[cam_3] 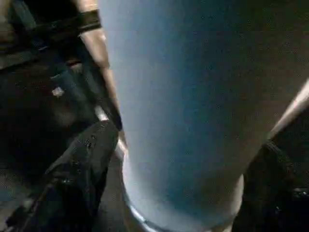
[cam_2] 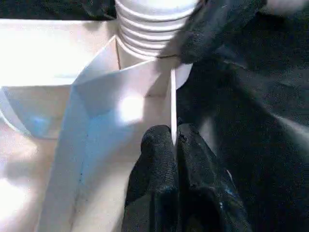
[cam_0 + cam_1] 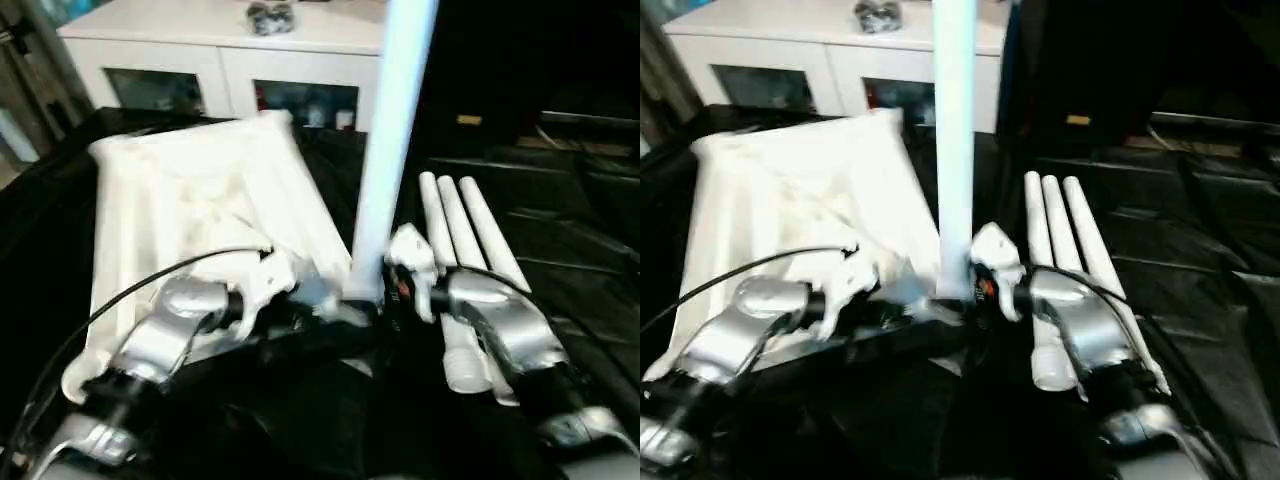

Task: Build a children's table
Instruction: Rotate leg to tighten

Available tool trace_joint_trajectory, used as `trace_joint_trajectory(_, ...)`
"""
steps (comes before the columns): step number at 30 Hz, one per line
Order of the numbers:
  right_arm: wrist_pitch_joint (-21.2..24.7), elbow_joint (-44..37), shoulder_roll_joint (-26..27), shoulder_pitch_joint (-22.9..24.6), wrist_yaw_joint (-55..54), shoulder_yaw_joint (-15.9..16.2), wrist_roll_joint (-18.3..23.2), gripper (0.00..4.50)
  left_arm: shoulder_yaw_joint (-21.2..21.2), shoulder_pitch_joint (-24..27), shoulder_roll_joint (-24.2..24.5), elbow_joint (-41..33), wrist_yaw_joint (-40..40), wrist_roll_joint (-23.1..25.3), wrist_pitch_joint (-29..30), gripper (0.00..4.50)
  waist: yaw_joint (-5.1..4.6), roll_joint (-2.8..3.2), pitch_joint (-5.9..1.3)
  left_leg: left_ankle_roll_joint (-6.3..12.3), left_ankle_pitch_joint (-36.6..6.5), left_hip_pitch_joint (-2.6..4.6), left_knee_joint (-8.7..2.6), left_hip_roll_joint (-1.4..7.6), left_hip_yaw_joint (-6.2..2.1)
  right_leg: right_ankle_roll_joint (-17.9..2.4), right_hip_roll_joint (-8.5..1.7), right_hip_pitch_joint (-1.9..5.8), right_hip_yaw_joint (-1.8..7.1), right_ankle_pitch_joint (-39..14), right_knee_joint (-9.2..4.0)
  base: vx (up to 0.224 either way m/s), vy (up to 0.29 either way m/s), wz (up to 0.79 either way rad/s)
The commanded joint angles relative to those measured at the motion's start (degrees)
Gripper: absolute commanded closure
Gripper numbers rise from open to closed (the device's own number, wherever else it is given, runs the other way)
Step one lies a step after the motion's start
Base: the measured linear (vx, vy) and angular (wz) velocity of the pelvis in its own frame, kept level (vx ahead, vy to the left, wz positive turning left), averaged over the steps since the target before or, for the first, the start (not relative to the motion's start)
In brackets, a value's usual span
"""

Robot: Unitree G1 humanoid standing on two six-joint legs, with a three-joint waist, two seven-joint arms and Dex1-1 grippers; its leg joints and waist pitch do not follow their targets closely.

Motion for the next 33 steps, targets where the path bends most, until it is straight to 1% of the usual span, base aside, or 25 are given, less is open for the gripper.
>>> trace_joint_trajectory(1,1.3,-1.7,-0.4,0.5,3.5,3.0,0.1,0.81,-0.8,0.3,0.0,-2.3,-3.6,-3.1,-1.4,4.50,0.09,-0.07,-3.12,4.00,-8.4,1.17,-3.91,4.07,-1.86,-15.0,-5.14,2.26,2.65,-0.1,-3.86,0.000,0.000,0.00)
trace_joint_trajectory(3,1.5,-2.3,-1.0,0.7,4.3,3.5,-0.2,0.81,-0.8,0.5,0.7,-2.5,-4.4,-3.2,-1.6,4.50,0.02,-0.05,-3.05,3.44,-8.8,1.24,-3.96,4.05,-1.86,-14.9,-5.15,2.14,2.72,-1.3,-4.01,0.000,0.000,0.00)
trace_joint_trajectory(4,1.5,-2.3,-1.0,0.7,4.3,3.5,-0.2,1.05,-0.8,0.5,0.7,-2.5,-4.4,-3.2,-1.6,4.50,0.01,-0.04,-3.07,3.24,-9.0,1.31,-3.97,4.03,-1.84,-14.9,-5.11,2.08,2.72,-1.7,-4.02,0.000,0.000,0.00)
trace_joint_trajectory(5,1.9,-2.8,-1.3,0.8,4.9,3.7,-0.1,1.05,-0.8,0.5,1.2,-2.5,-4.8,-3.2,-1.5,4.50,0.03,-0.21,-3.09,2.92,-8.9,1.40,-3.95,4.04,-1.85,-15.0,-5.16,2.09,2.81,-1.9,-4.00,0.000,0.000,0.00)
trace_joint_trajectory(6,2.4,-3.3,-1.4,0.9,5.3,3.9,0.0,1.05,-0.7,0.6,1.6,-2.4,-5.2,-3.2,-1.6,4.50,0.06,-0.16,-3.12,2.94,-8.5,1.39,-3.94,4.05,-1.85,-14.9,-5.15,2.09,2.81,-1.6,-3.97,0.000,0.000,0.00)
trace_joint_trajectory(9,3.3,-4.1,-1.5,1.1,5.6,4.2,0.5,1.43,-0.5,0.8,2.0,-2.3,-5.5,-3.2,-1.9,4.50,0.16,-0.16,-3.24,3.32,-7.1,1.26,-3.80,3.99,-1.83,-15.0,-5.11,2.18,2.74,0.7,-3.68,0.000,0.000,0.00)
trace_joint_trajectory(10,3.8,-4.6,-1.5,1.3,5.8,4.4,0.6,1.47,-0.3,0.9,2.0,-2.2,-5.5,-3.2,-1.9,4.50,0.16,-0.30,-3.26,3.47,-6.7,1.23,-3.79,3.99,-1.83,-15.1,-5.06,2.20,2.73,1.3,-3.58,0.000,0.000,0.00)
trace_joint_trajectory(11,4.1,-4.8,-1.2,1.5,5.6,4.4,0.7,1.53,-0.2,1.0,1.8,-2.2,-5.2,-3.2,-1.9,4.50,0.29,-0.32,-3.33,3.92,-5.9,1.21,-3.66,3.98,-1.79,-15.1,-5.10,2.20,2.72,2.4,-3.45,0.000,0.000,0.00)
trace_joint_trajectory(13,4.1,-3.7,0.2,1.7,3.7,3.8,0.8,1.69,-0.2,0.9,1.1,-1.9,-3.6,-2.5,-1.8,4.50,0.42,-0.28,-3.35,4.06,-5.9,1.20,-3.60,3.98,-1.77,-15.3,-5.25,2.14,2.74,2.4,-3.47,0.000,0.000,0.00)
trace_joint_trajectory(16,4.2,-1.7,2.1,1.6,0.2,2.5,0.7,1.73,-0.4,0.7,0.2,-1.1,-1.3,-1.3,-1.9,4.50,0.36,-0.40,-3.18,3.47,-7.0,1.22,-3.72,3.91,-1.79,-15.0,-5.24,2.06,2.77,0.0,-3.75,0.000,0.000,0.00)
trace_joint_trajectory(17,2.8,0.6,3.5,1.3,-3.9,2.0,-1.0,1.73,0.0,0.2,-1.2,-0.3,1.6,-0.6,-0.4,4.50,0.30,-0.34,-3.03,2.72,-8.4,1.31,-3.90,3.92,-1.85,-14.8,-5.31,1.99,2.79,-2.6,-4.03,0.000,0.000,0.00)
trace_joint_trajectory(18,2.8,0.8,3.7,1.3,-4.3,2.0,-1.0,1.75,0.1,0.2,-1.3,-0.3,1.9,-0.6,-0.3,4.50,-0.03,-0.38,-2.83,1.80,-9.8,1.36,-4.08,3.93,-1.88,-14.6,-5.34,1.90,2.88,-5.0,-4.33,0.000,0.000,0.00)
trace_joint_trajectory(19,2.7,4.1,6.3,0.5,-10.7,0.6,-2.4,1.75,1.1,-0.8,-4.0,1.0,6.5,-0.1,1.2,4.50,-0.24,-0.49,-2.82,0.95,-10.7,1.40,-4.19,3.88,-1.96,-14.1,-5.33,1.98,2.91,-7.1,-4.43,0.000,0.000,0.00)
trace_joint_trajectory(20,3.3,6.1,8.2,-0.1,-14.6,-0.6,-2.6,1.75,1.7,-1.7,-5.8,1.9,9.7,0.3,1.9,4.50,-0.58,-0.43,-2.65,0.49,-11.5,1.48,-4.31,3.84,-1.89,-14.1,-5.28,1.74,2.96,-8.4,-4.54,0.000,0.000,0.00)
trace_joint_trajectory(21,3.5,7.1,9.2,-0.4,-16.7,-1.2,-2.6,1.75,2.1,-2.2,-6.8,2.4,11.4,0.5,2.4,4.50,-1.01,-0.47,-2.41,-0.53,-13.6,1.60,-4.46,3.71,-2.03,-13.6,-5.37,1.68,3.01,-12.3,-4.98,0.000,0.000,0.00)
trace_joint_trajectory(22,3.7,8.0,10.1,-0.7,-18.7,-1.7,-2.7,1.76,2.4,-2.7,-7.8,2.9,13.0,0.7,2.8,4.50,-1.16,-0.59,-2.46,-1.25,-14.2,1.68,-4.54,3.70,-2.16,-12.8,-5.49,1.78,3.03,-14.9,-5.14,0.000,0.000,0.00)
trace_joint_trajectory(23,4.3,11.0,12.8,-1.9,-25.1,-3.2,-3.3,1.76,3.4,-4.3,-10.7,4.4,18.2,1.4,4.9,4.50,-1.28,-0.56,-2.38,-1.63,-14.6,1.74,-4.54,3.62,-2.16,-12.2,-5.52,1.63,3.10,-16.6,-5.35,0.000,0.000,0.00)
trace_joint_trajectory(24,4.5,12.5,14.2,-2.5,-27.7,-3.9,-3.4,1.76,3.7,-5.1,-12.1,5.2,20.6,1.6,5.4,4.50,-1.35,-0.45,-2.33,-1.82,-15.0,1.84,-4.55,3.58,-2.18,-11.9,-5.55,1.51,3.12,-17.5,-5.49,0.000,0.000,0.00)
trace_joint_trajectory(25,4.6,14.1,15.6,-3.1,-30.6,-4.5,-3.5,1.76,3.9,-5.8,-13.3,5.7,22.4,1.8,5.9,4.50,-1.45,-0.49,-2.33,-1.95,-15.6,1.92,-4.54,3.55,-2.25,-11.4,-5.56,1.44,3.16,-18.7,-5.70,0.000,0.000,0.00)
trace_joint_trajectory(27,4.4,15.4,16.6,-3.7,-32.9,-5.1,-3.7,1.76,3.9,-6.2,-14.1,5.9,23.6,2.0,6.2,4.50,-1.49,-0.59,-2.47,-1.81,-15.0,1.76,-4.58,3.53,-2.29,-11.0,-5.51,1.55,3.17,-17.7,-5.66,0.000,0.000,0.00)
trace_joint_trajectory(29,3.0,17.5,18.1,-4.5,-35.1,-5.6,-3.9,1.76,3.7,-6.7,-15.5,6.1,24.8,2.6,6.3,4.50,-1.47,-0.55,-2.60,-0.92,-13.9,1.61,-4.49,3.53,-2.23,-11.0,-5.56,1.66,3.22,-15.4,-5.60,0.000,0.000,0.00)
trace_joint_trajectory(30,3.0,17.5,18.1,-4.5,-35.1,-5.6,-3.9,1.41,3.7,-6.7,-15.5,6.1,24.8,2.6,6.3,4.50,-1.56,-0.54,-2.57,-0.71,-13.8,1.55,-4.51,3.50,-2.21,-11.1,-5.47,1.67,3.20,-14.9,-5.57,0.000,0.000,0.00)
trace_joint_trajectory(31,2.5,18.5,19.1,-5.1,-35.5,-6.4,-3.7,1.41,3.4,-6.9,-16.0,6.0,24.9,3.0,6.3,4.50,-1.47,-0.42,-2.66,-0.38,-13.1,1.53,-4.48,3.50,-2.19,-11.2,-5.43,1.79,3.16,-13.8,-5.47,0.000,0.000,0.00)
trace_joint_trajectory(32,1.9,18.7,19.5,-5.4,-35.0,-6.7,-3.7,1.20,2.6,-6.6,-15.8,5.5,23.7,3.4,5.6,4.50,-1.60,-0.43,-2.65,-0.25,-13.2,1.53,-4.48,3.54,-2.15,-11.4,-5.39,1.69,3.20,-13.3,-5.44,0.000,0.000,0.00)
trace_joint_trajectory(33,0.7,18.2,19.0,-5.6,-33.2,-6.1,-4.1,0.98,1.5,-5.9,-14.8,4.5,21.3,3.4,4.7,4.50,-1.56,-0.47,-2.71,0.02,-12.8,1.40,-4.47,3.55,-2.22,-11.6,-5.52,1.86,3.16,-12.6,-5.37,0.000,0.000,0.00)
